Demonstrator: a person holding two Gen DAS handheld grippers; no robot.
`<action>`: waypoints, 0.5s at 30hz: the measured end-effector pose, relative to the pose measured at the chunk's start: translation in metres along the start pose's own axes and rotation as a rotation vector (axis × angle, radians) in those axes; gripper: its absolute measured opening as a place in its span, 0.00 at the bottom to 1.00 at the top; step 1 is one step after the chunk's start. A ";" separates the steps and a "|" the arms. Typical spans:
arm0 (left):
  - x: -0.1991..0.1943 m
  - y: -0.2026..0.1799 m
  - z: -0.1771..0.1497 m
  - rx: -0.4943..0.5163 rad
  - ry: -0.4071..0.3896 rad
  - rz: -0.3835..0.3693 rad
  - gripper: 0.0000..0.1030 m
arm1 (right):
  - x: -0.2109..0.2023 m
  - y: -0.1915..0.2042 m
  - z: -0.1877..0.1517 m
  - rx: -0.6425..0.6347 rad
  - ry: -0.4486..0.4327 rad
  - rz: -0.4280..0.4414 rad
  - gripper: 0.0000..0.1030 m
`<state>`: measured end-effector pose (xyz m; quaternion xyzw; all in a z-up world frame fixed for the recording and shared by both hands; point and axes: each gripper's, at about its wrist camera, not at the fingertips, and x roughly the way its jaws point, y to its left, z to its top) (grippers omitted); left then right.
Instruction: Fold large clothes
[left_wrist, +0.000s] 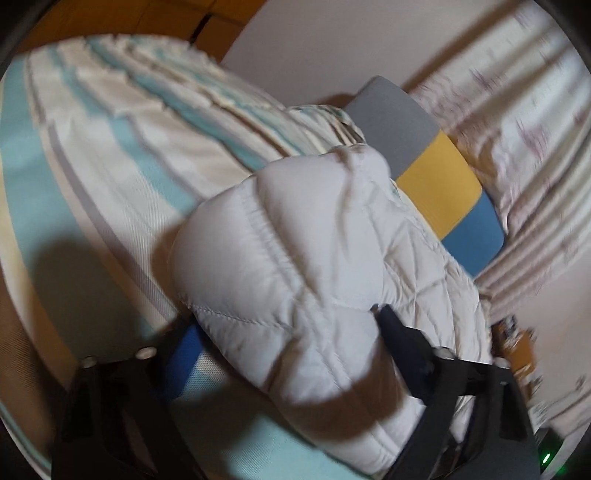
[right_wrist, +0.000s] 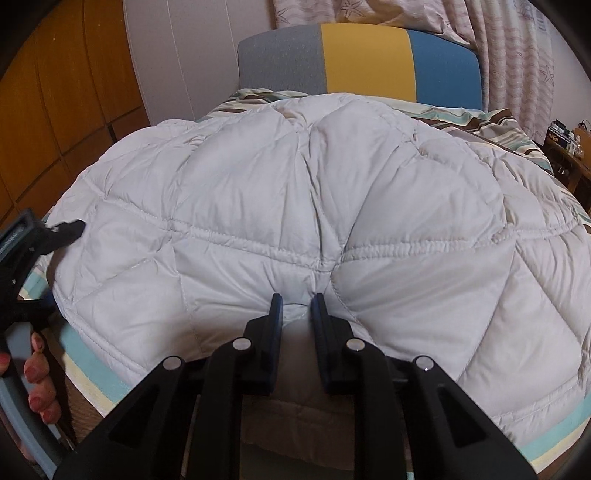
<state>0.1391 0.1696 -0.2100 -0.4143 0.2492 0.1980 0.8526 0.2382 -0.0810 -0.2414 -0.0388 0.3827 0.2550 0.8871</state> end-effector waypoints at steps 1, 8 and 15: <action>0.000 0.001 0.001 -0.017 -0.014 -0.004 0.77 | 0.000 0.000 -0.001 -0.001 -0.004 -0.001 0.16; -0.008 0.002 0.004 -0.053 -0.044 -0.046 0.35 | -0.003 0.000 -0.003 -0.002 -0.015 0.002 0.15; -0.055 -0.066 0.006 0.186 -0.182 -0.158 0.25 | -0.003 -0.002 -0.003 0.013 -0.024 -0.001 0.15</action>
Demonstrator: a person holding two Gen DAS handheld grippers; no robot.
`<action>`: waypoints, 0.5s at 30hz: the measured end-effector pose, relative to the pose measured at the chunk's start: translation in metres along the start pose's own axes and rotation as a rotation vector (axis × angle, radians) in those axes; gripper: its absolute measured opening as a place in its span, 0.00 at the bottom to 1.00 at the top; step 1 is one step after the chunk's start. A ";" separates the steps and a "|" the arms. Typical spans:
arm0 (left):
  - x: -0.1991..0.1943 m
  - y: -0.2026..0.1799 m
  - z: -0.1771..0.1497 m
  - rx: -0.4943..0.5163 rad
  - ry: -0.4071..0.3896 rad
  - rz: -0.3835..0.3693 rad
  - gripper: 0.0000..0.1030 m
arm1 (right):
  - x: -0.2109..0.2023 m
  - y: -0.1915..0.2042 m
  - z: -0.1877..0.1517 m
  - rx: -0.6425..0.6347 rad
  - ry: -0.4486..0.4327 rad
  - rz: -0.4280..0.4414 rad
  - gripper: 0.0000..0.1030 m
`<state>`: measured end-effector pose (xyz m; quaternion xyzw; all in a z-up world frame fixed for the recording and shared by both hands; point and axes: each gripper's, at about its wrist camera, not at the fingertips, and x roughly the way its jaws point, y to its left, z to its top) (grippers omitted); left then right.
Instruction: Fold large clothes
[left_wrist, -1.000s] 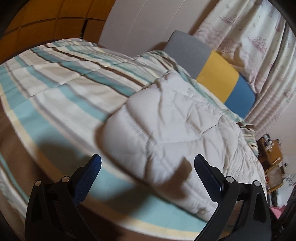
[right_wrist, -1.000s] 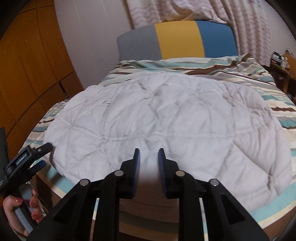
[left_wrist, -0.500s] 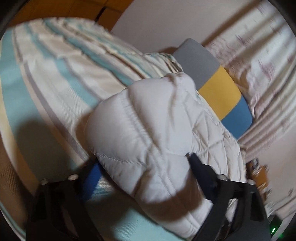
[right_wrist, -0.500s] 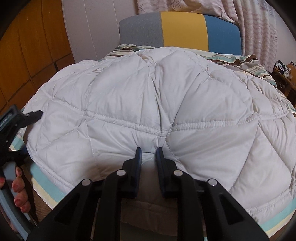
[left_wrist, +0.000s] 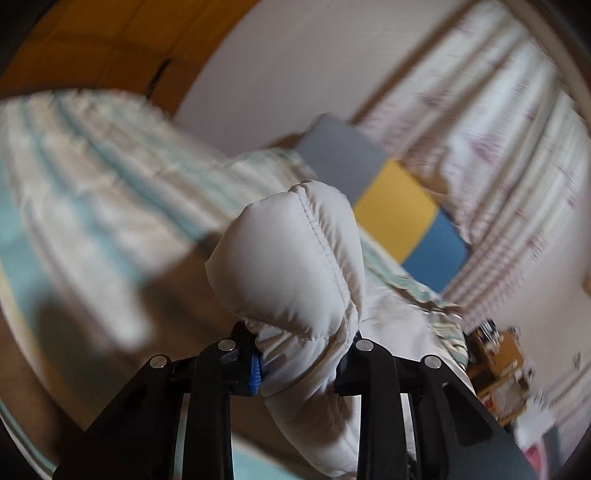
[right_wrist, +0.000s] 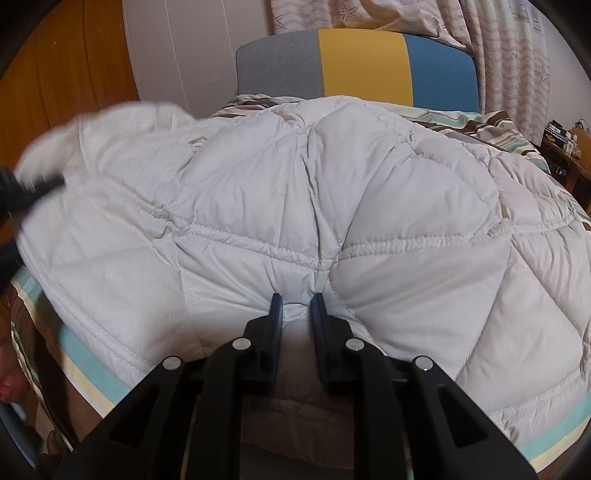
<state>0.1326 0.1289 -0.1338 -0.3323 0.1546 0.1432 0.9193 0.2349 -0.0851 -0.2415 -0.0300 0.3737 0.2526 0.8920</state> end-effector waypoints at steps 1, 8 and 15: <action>-0.004 -0.011 0.002 0.033 -0.012 -0.022 0.25 | 0.000 0.000 0.000 0.006 0.000 0.002 0.15; -0.023 -0.089 -0.005 0.290 -0.088 -0.111 0.25 | -0.013 -0.013 0.005 0.076 -0.007 0.058 0.29; -0.030 -0.127 -0.015 0.420 -0.122 -0.135 0.25 | -0.069 -0.048 0.006 0.099 -0.154 -0.060 0.53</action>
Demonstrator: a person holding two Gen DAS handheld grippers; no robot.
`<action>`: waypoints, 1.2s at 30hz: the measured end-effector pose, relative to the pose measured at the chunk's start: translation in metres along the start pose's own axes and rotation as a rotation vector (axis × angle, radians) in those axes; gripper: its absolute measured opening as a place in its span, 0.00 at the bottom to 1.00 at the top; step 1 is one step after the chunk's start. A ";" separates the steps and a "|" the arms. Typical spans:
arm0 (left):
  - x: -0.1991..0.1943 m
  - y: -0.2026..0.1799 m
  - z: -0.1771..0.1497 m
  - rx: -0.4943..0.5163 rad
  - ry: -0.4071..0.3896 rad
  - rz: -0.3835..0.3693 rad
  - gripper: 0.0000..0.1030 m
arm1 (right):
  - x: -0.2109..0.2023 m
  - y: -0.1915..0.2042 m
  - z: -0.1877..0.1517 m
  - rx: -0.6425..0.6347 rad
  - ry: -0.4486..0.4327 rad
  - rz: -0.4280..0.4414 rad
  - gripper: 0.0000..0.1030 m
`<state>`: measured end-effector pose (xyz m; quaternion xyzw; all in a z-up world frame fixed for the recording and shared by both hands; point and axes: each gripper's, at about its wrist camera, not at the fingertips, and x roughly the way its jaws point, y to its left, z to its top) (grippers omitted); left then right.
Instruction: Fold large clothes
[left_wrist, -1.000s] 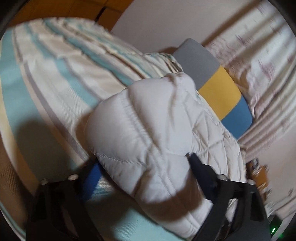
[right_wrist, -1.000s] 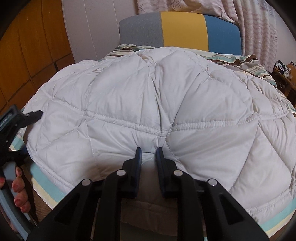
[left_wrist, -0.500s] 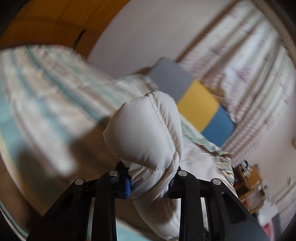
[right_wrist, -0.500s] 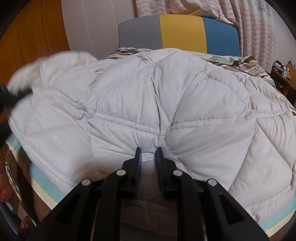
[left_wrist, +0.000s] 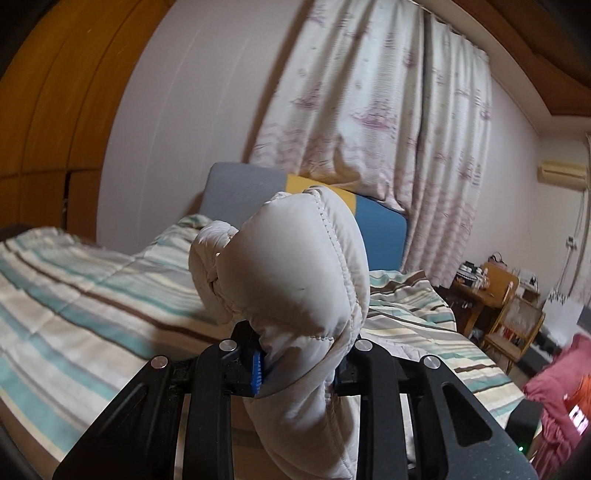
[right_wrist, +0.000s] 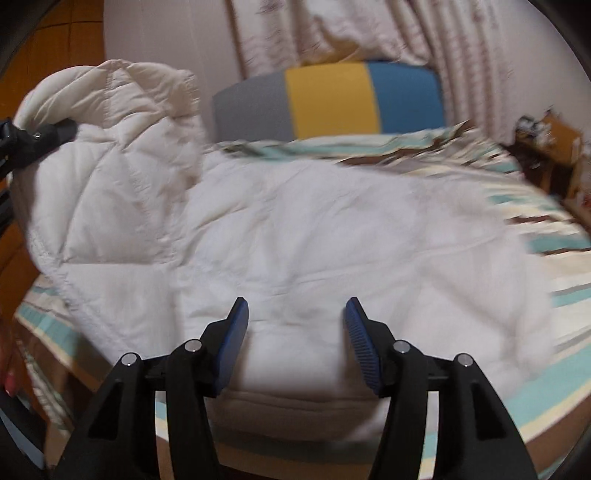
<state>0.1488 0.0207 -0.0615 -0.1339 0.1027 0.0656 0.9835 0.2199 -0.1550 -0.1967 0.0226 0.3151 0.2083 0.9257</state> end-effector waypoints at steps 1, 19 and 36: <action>0.002 -0.005 0.001 0.018 -0.001 -0.001 0.25 | -0.005 -0.010 0.001 0.014 -0.007 -0.035 0.53; 0.029 -0.092 -0.006 0.227 0.081 -0.085 0.25 | -0.070 -0.185 -0.017 0.362 0.007 -0.463 0.56; 0.073 -0.188 -0.073 0.447 0.270 -0.227 0.27 | -0.073 -0.225 -0.030 0.475 0.048 -0.497 0.56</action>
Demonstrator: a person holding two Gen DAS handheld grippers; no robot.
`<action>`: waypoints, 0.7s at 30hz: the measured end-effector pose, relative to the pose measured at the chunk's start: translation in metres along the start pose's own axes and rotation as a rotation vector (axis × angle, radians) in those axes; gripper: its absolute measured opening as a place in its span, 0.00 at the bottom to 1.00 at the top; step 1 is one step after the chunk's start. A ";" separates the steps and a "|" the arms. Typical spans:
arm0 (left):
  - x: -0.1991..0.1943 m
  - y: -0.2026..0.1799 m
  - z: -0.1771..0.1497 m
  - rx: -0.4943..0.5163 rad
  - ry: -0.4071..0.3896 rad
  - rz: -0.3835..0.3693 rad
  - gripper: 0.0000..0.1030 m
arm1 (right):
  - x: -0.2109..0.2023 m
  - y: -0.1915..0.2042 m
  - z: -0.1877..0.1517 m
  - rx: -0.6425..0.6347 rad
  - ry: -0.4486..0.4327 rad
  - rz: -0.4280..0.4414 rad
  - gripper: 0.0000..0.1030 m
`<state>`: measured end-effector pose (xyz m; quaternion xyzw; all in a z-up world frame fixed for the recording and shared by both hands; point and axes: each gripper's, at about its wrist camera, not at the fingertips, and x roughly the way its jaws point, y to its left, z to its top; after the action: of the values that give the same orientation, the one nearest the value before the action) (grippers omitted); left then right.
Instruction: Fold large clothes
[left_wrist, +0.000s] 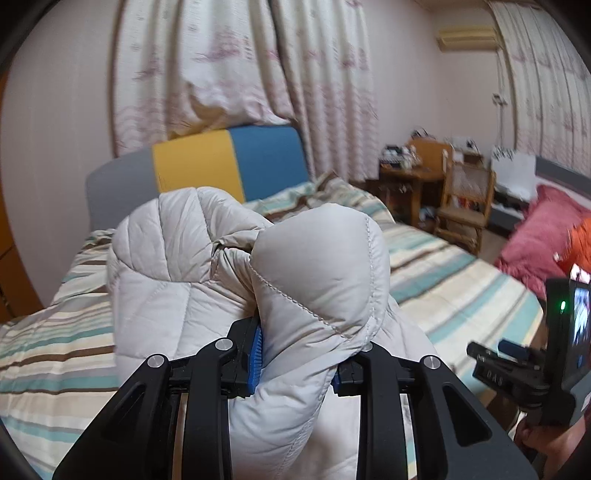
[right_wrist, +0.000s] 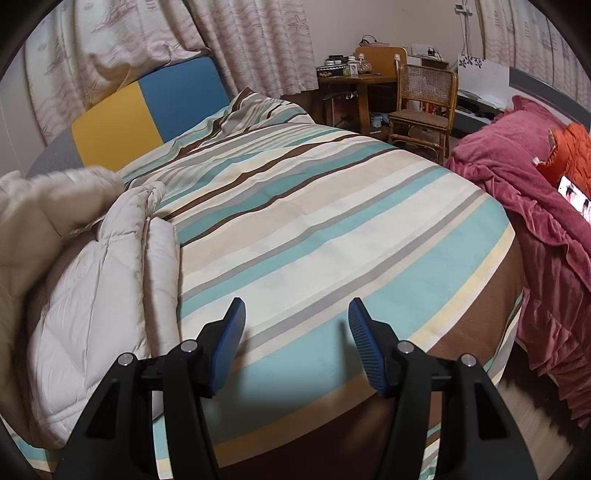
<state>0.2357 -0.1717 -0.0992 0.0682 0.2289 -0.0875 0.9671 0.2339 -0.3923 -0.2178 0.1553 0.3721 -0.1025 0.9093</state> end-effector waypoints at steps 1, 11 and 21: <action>0.004 -0.006 -0.003 0.014 0.011 -0.010 0.28 | 0.001 -0.002 0.000 0.005 0.003 -0.001 0.56; 0.036 -0.037 -0.032 0.051 0.093 -0.064 0.54 | 0.004 -0.012 0.004 0.026 0.018 -0.003 0.56; 0.023 -0.046 -0.040 0.025 0.078 -0.234 0.93 | 0.001 -0.013 0.004 0.037 0.015 0.010 0.56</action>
<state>0.2295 -0.2125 -0.1488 0.0564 0.2715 -0.1999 0.9397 0.2336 -0.4059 -0.2188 0.1746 0.3763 -0.1039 0.9039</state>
